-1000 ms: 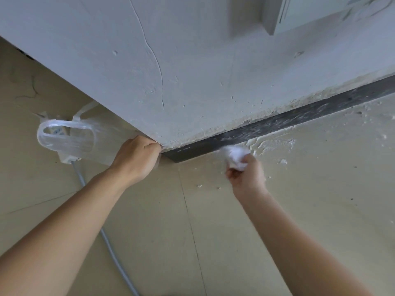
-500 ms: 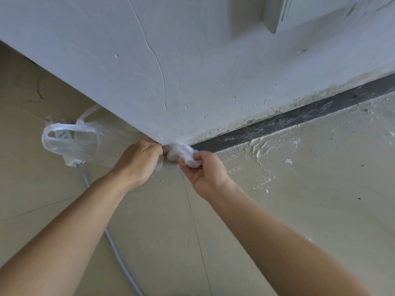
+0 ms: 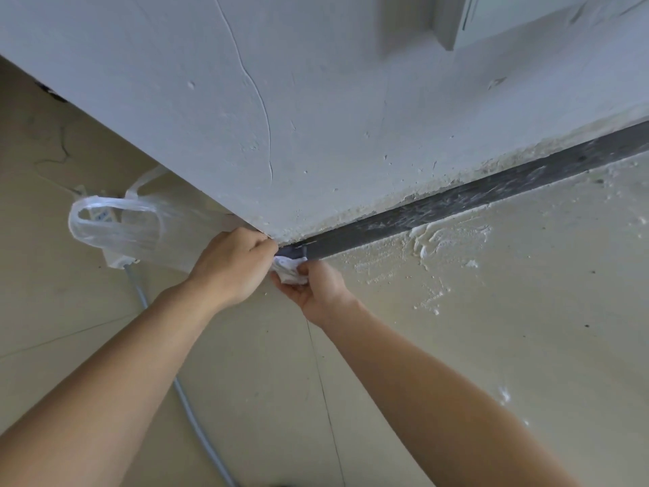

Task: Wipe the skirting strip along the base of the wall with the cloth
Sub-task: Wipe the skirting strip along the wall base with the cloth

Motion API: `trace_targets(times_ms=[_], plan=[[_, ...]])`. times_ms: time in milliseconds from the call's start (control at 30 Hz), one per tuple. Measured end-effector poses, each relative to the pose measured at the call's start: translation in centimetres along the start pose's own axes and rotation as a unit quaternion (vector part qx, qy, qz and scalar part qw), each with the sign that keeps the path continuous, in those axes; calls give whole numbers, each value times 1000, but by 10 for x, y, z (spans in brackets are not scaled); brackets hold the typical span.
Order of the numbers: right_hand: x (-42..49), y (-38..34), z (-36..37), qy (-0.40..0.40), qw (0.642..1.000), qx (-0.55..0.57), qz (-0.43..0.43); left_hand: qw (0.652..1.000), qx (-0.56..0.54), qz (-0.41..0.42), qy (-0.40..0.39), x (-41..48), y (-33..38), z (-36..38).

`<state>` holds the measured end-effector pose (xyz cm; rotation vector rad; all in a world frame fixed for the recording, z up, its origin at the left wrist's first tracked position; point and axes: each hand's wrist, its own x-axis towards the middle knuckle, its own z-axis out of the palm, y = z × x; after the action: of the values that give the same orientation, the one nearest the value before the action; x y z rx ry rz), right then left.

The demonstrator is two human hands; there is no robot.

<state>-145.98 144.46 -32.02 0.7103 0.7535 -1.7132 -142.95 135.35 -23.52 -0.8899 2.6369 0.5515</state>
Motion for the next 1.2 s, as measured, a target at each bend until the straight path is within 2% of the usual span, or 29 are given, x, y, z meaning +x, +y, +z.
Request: trace_targets(times_ms=[133,200,267,333,400,500,567,700,800,900,1000,1100,1200], plan=[[-19,-38,-24,11,994,54,-95,1000,-5,15,26,-4,0,4],[-29,-61,-58,61,976,151,-145,999,-15,24,43,-6,2,7],[-40,-75,-82,100,966,158,-179,996,-34,41,66,-7,1,10],[-38,-65,-85,107,980,83,-143,993,-38,55,102,-6,0,15],[-30,-43,-69,99,992,14,-72,988,-14,50,144,-6,-1,23],[-21,-36,-42,57,997,28,-33,981,-5,24,195,-3,1,31],[-22,-55,-36,68,995,58,-43,978,-11,-1,209,-1,2,33],[-40,-114,-65,123,986,47,-101,974,-19,-8,226,1,3,38],[-64,-143,-97,110,969,145,-167,972,-21,-1,236,3,1,42],[-73,-136,-113,123,943,222,-215,971,-11,-10,239,4,1,44],[-59,-94,-95,114,975,130,-137,971,-30,-3,238,4,0,45],[-38,-52,-54,49,998,7,-38,972,-31,-3,233,5,0,42],[-34,-60,-33,36,999,4,-31,973,-35,1,226,7,-2,41]])
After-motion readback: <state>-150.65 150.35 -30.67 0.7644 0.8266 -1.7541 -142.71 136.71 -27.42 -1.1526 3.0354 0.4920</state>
